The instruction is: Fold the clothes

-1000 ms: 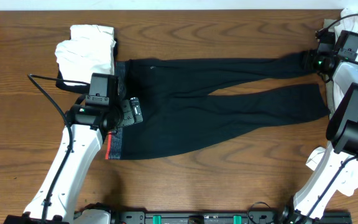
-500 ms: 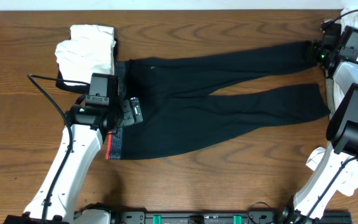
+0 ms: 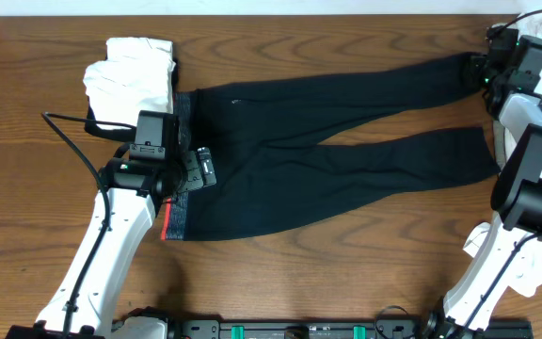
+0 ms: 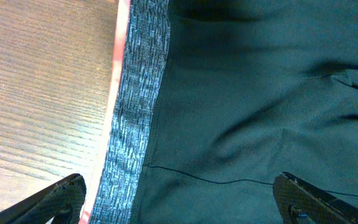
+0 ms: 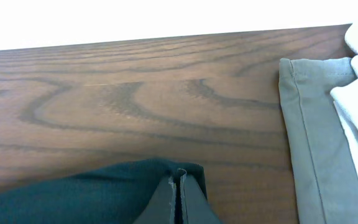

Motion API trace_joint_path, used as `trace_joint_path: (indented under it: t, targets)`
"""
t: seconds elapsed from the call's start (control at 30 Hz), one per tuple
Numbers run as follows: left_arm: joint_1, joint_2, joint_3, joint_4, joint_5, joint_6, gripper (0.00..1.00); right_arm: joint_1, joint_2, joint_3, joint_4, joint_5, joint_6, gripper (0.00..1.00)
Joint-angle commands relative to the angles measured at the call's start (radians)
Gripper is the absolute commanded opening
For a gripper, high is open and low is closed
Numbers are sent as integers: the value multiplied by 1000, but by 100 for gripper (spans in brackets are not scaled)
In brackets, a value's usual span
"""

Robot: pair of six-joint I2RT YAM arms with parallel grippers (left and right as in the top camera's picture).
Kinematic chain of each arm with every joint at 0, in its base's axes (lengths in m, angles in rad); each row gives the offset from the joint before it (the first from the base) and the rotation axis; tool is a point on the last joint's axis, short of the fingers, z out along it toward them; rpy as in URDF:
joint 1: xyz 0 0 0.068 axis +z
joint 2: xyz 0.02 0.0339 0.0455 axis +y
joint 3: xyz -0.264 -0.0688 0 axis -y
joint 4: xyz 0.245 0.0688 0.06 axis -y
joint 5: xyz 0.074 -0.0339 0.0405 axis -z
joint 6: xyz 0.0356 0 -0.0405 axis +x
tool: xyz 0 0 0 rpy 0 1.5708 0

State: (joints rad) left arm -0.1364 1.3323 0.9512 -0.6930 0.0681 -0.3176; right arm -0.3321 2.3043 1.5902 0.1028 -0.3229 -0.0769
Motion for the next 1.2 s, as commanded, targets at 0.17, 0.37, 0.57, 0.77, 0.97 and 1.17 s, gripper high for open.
trace_joint_path:
  t: [0.17,0.37,0.57,0.77,0.97,1.17]
  targets:
    - [2,-2,16,-1,-5,-2,98,34,71,9,55,117,-6,56]
    - [2,-2,16,-1,-5,-2,98,37,35,19,93,137,-3,99]
    - [2,-2,16,-1,-5,-2,98,32,-122,19,-96,135,32,99]
    - [2,-2,16,-1,-5,-2,98,31,-214,19,-438,132,32,83]
    - [2,-3,16,-1,-5,-2,98,32,-184,16,-613,131,31,19]
    - [2,-2,16,-1,-5,-2,98,34,-114,16,-597,86,-55,1]
